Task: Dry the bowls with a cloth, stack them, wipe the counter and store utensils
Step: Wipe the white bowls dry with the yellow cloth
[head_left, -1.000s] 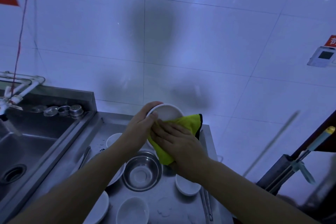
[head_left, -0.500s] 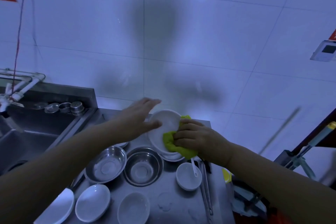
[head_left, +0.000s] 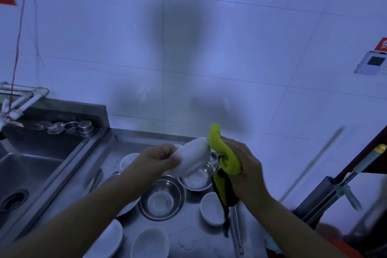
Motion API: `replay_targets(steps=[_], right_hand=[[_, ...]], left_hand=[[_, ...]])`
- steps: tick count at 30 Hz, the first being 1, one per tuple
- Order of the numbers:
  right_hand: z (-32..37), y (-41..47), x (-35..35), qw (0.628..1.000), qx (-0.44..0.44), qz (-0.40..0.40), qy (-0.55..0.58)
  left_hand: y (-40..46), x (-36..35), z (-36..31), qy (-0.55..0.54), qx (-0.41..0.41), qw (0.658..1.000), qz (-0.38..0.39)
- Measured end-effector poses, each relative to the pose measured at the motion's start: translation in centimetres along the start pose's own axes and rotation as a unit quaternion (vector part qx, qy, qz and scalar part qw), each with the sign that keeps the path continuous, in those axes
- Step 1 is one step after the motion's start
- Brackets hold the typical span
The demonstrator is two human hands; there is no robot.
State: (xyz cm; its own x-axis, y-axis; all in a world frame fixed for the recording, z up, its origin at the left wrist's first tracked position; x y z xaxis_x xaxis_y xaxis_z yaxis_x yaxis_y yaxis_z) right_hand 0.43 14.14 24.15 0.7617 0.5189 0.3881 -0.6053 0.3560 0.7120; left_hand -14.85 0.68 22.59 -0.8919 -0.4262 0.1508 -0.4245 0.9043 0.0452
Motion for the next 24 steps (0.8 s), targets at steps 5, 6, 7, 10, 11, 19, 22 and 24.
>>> replay_targets(steps=[5, 6, 7, 10, 11, 19, 22, 24], right_hand=[[1.1, 0.2, -3.3, 0.999, 0.019, 0.011, -0.046], [1.1, -0.1, -3.4, 0.998, 0.019, 0.016, -0.051], [1.2, -0.4, -3.5, 0.998, 0.024, 0.02, -0.059], [1.4, -1.0, -3.7, 0.993, 0.04, 0.027, -0.112], [1.4, -0.9, -3.9, 0.991, 0.04, 0.027, -0.128], [0.3, 2.6, -2.8, 0.993, -0.099, -0.054, 0.026], [-1.1, 3.1, -2.7, 0.966, -0.205, -0.049, 0.151], [-1.9, 2.7, -2.5, 0.958, -0.235, -0.059, 0.151]], left_hand=[[1.2, -3.3, 2.5, -0.294, 0.044, 0.953, -0.058], [1.3, -3.7, 2.6, -0.312, 0.043, 0.947, -0.059], [1.5, -4.0, 2.6, -0.322, 0.041, 0.944, -0.056], [1.8, -4.8, 2.3, -0.343, 0.031, 0.939, -0.021], [1.8, -5.1, 2.2, -0.346, 0.025, 0.938, -0.012], [1.8, -4.5, 2.0, -0.294, -0.004, 0.955, -0.029], [1.9, -3.9, 2.4, -0.315, 0.003, 0.948, -0.052], [1.9, -3.3, 2.6, -0.358, 0.001, 0.931, -0.076]])
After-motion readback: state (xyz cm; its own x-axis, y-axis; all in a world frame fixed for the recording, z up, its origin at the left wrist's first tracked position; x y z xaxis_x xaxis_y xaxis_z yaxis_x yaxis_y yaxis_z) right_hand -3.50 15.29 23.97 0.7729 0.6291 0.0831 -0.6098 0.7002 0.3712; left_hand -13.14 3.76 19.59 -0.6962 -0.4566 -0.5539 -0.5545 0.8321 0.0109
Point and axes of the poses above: each hand's wrist, its own y-axis towards the middle knuckle, its own x-axis out of the back of the hand, z = x × y, the point moved 6 cm from there along y, towards the middle knuckle, and after that the axes turned 3 degrees about z, right-handed, at the moved point
